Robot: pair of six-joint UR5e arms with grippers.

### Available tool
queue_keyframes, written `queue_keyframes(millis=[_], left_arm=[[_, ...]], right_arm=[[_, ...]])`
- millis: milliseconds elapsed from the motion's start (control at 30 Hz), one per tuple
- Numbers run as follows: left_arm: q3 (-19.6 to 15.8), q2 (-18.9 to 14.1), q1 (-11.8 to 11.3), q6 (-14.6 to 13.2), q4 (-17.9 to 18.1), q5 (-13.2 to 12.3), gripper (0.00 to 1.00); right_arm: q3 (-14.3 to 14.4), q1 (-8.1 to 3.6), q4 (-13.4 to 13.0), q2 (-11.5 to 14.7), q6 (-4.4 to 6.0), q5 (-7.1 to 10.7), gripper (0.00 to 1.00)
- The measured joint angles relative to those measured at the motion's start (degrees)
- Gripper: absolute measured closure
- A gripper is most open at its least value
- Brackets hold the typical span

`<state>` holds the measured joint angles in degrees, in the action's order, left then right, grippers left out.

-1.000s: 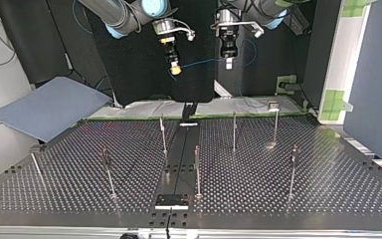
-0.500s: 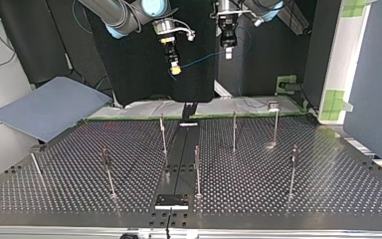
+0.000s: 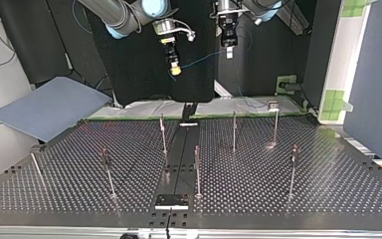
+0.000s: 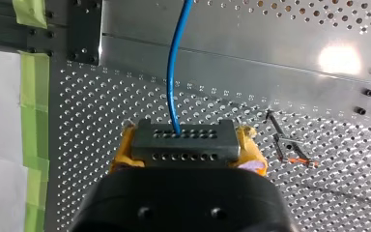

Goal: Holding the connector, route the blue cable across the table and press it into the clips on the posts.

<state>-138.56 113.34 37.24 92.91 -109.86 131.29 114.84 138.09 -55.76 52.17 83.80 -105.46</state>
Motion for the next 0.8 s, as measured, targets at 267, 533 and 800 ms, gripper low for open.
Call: queue_keyframes(millis=[267, 533, 800], left_arm=[[0.97, -3.32, -0.46, 2.28, -3.01, 2.85, 1.0], [1.45, -7.36, -4.27, 1.36, -7.06, 6.79, 1.0], [4.89, -11.39, -7.79, -0.83, -11.08, 10.81, 1.0]], right_arm=[[-2.99, 0.45, 3.83, 3.58, 1.35, -1.07, 1.0], [-5.55, 0.14, 7.76, 7.48, 3.43, 2.47, 1.0], [-8.77, 0.18, 11.54, 11.26, 4.0, 6.24, 1.0]])
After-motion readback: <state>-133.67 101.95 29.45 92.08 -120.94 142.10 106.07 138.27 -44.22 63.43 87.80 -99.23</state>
